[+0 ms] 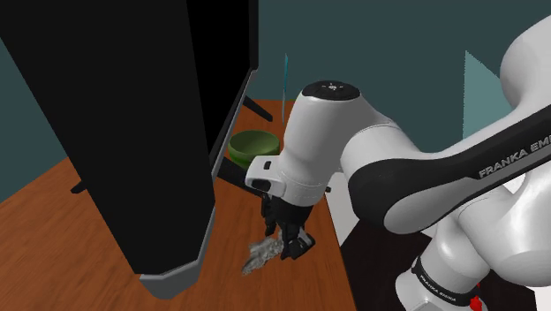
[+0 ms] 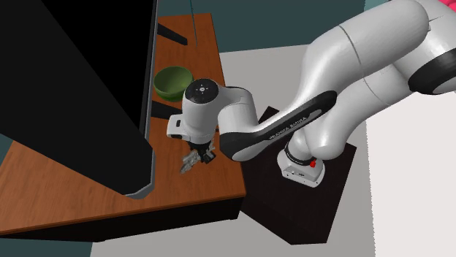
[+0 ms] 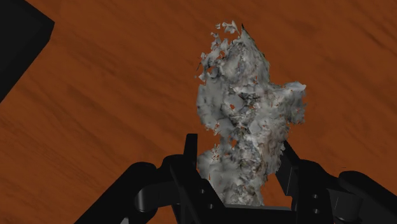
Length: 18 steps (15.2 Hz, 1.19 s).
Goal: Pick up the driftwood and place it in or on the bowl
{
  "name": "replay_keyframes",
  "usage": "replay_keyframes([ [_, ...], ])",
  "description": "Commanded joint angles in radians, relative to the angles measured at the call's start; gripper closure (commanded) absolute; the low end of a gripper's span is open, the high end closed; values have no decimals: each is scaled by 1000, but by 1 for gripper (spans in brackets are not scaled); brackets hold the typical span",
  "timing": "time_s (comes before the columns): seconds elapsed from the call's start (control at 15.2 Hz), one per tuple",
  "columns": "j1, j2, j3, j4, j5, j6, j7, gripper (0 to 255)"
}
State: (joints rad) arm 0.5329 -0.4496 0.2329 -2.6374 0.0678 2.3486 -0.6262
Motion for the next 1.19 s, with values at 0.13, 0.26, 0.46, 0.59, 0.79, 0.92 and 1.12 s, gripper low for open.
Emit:
replay_keyframes([
  [0.13,3,-31,-6,32,2,-64,-4,255],
  [0.26,3,-44,-9,51,3,-94,-6,255],
  [0.46,3,-61,-14,80,2,-140,-8,255],
  [0.59,3,-70,-17,100,2,-170,-10,255],
  [0.79,3,-83,-21,131,1,-214,-12,255],
  [0.92,3,-90,-24,154,1,-243,-13,255],
  [1.12,2,-98,-27,188,-1,-286,-15,255],
])
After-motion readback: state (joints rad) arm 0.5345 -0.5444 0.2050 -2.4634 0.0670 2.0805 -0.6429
